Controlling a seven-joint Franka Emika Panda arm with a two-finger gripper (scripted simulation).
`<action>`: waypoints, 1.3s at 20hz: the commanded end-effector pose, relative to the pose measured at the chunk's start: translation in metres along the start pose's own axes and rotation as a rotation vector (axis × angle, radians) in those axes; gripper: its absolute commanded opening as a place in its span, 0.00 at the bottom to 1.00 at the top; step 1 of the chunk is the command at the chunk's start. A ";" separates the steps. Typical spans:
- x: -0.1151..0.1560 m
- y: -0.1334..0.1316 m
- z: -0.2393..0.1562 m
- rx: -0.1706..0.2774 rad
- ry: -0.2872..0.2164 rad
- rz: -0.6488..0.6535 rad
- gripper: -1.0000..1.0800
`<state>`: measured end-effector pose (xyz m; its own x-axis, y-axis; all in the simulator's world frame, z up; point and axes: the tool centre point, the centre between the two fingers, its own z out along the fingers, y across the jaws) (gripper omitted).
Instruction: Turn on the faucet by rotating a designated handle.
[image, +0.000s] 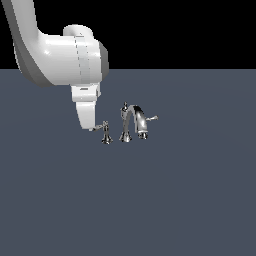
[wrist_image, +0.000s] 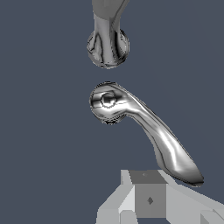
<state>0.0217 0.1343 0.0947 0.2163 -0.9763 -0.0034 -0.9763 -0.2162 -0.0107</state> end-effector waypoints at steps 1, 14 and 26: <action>0.008 0.011 0.000 -0.008 0.004 0.007 0.00; 0.038 0.034 0.000 -0.010 0.002 0.001 0.00; 0.069 0.029 0.000 -0.010 -0.001 -0.014 0.00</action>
<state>-0.0024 0.0912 0.0946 0.2689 -0.9630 -0.0147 -0.9631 -0.2690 0.0032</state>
